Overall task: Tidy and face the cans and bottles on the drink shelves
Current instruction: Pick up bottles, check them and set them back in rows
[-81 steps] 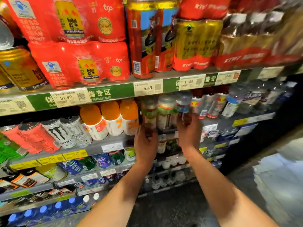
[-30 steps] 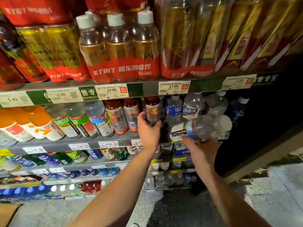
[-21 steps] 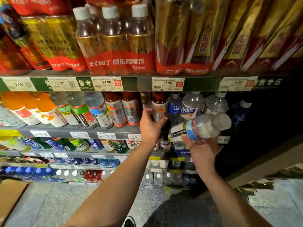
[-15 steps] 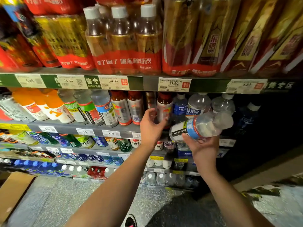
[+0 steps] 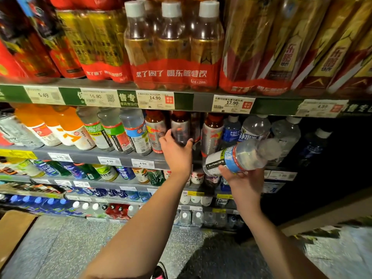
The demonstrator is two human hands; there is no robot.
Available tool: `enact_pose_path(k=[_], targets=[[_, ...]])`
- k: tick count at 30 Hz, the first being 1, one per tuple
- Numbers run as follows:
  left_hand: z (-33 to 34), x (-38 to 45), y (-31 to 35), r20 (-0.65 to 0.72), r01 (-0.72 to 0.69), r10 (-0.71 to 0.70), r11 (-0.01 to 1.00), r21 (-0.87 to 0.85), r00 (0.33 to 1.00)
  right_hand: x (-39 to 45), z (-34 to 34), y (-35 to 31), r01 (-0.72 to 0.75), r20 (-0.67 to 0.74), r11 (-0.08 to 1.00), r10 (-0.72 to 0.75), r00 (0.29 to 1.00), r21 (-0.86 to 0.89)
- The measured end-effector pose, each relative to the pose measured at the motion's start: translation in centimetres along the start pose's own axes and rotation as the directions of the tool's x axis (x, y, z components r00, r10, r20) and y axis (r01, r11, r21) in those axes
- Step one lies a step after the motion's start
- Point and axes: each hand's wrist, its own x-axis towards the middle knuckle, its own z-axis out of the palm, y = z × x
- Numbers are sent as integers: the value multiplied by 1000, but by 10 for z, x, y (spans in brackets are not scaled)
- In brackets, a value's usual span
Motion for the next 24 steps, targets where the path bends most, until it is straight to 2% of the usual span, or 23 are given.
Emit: enact_pose_path(k=[4,9,14,20,22,24], targets=[[-2,-1,0,-14,3,-4,999,-48,1000,-4,-3,0,-1,-13,1000,1,1000,17],[-6,1,-4,33,-10,12,997,-75,999,-5,-8,0,-11,-28,998,13,1000,55],[-4,-5,-10,147,-50,66,993,-110,987,-4,-8,0,-11,-21,998,13,1000,68],[-4,-12,-15,178,-53,91,977,-207,980,-5,-8,-1,-19,21,994,17,1000,104],[-12,-14,-21,108,-73,105,962,-264,989,-5,-7,-1,-35,38,991,30,999,127],[-22,-13,-29,-51,-103,92,953,-286,994,-5,-6,-3,-42,44,990,36,998,136]])
